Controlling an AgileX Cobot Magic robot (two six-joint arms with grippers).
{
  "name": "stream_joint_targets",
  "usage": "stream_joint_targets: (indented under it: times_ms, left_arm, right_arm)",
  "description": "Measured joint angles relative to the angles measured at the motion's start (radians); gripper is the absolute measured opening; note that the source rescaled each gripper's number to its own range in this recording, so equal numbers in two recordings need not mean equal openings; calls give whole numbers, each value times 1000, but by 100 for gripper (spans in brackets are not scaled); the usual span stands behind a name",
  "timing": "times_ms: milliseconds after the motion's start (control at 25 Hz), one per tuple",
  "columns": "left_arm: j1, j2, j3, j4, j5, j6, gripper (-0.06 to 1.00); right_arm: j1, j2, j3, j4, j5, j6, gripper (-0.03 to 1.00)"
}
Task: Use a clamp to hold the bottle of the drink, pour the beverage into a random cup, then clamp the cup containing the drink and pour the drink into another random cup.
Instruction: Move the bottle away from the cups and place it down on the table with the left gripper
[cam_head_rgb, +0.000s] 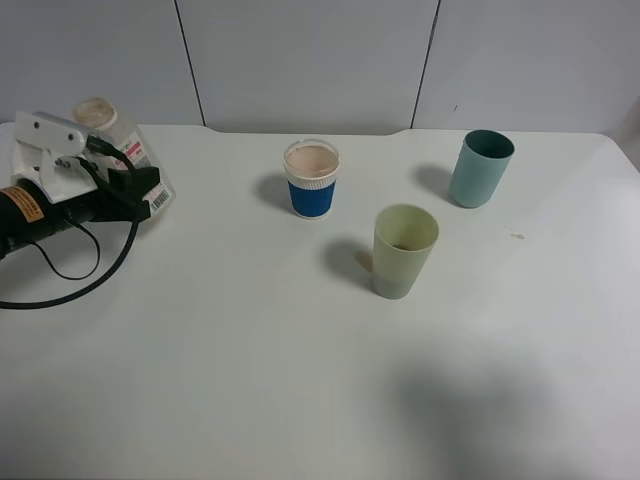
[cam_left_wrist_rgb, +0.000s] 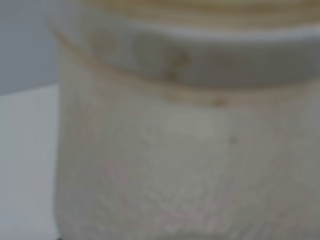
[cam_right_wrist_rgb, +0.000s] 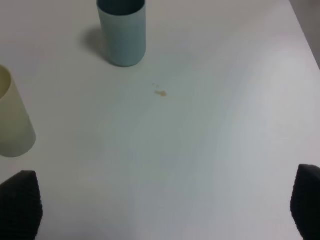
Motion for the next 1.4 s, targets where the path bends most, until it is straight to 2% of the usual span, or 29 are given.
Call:
stream_joint_targets:
  times_ms: [600,800,1320,1400]
  left_arm:
    - [0,187,0,-2,-77,84,4]
    - [0,204,0,-2,-110,92,4]
    - [0,204,0,-2,-110,92,4]
    - [0,204,0,-2,-110,92,11]
  right_arm:
    - [0,0,0,0,0,0,100]
    - [0,0,0,0,0,0,100]
    - [0,0,0,0,0,0,100]
    - [0,0,0,0,0,0,100]
